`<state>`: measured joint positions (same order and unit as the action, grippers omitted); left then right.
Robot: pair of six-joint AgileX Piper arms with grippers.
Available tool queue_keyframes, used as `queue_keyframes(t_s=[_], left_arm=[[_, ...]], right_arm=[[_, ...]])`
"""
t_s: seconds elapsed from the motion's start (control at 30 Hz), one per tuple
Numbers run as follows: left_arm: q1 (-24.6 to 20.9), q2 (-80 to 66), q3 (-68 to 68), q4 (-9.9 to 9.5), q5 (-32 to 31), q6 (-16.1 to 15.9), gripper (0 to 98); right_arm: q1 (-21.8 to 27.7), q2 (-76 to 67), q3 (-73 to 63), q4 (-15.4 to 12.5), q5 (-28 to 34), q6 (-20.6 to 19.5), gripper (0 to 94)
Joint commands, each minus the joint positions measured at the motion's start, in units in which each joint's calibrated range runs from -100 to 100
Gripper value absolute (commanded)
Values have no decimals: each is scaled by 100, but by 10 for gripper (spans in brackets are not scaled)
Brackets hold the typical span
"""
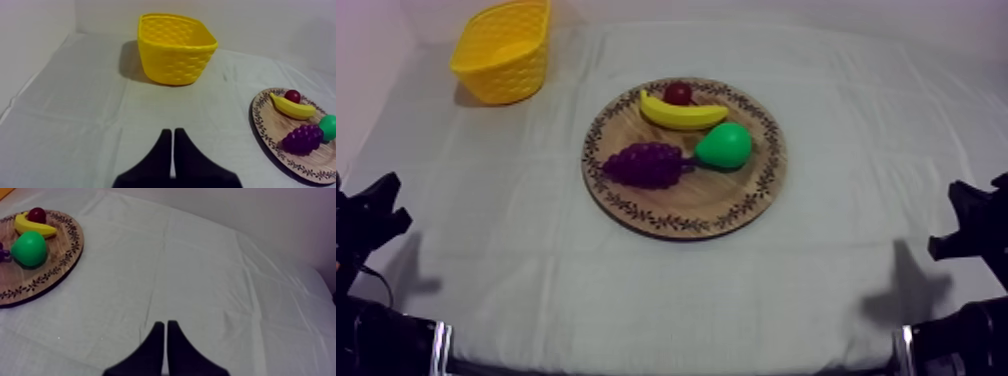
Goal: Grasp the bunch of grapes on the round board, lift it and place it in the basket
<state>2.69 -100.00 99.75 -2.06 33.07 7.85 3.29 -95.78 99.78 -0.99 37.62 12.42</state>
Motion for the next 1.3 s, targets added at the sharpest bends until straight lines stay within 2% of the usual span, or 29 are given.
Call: queue_keyframes(t_s=[0.0, 1.1, 1.27], left_arm=[[2, 0, 3, 3, -8, -186, 0], [2, 0, 3, 5, -11, -246, 0], [19, 57, 3, 23, -187, -224, 0]], right_arm=[[0, 2, -1, -1, -4, 1, 3], [0, 2, -1, -1, -4, 1, 3], [0, 2, -1, -1, -4, 1, 3]])
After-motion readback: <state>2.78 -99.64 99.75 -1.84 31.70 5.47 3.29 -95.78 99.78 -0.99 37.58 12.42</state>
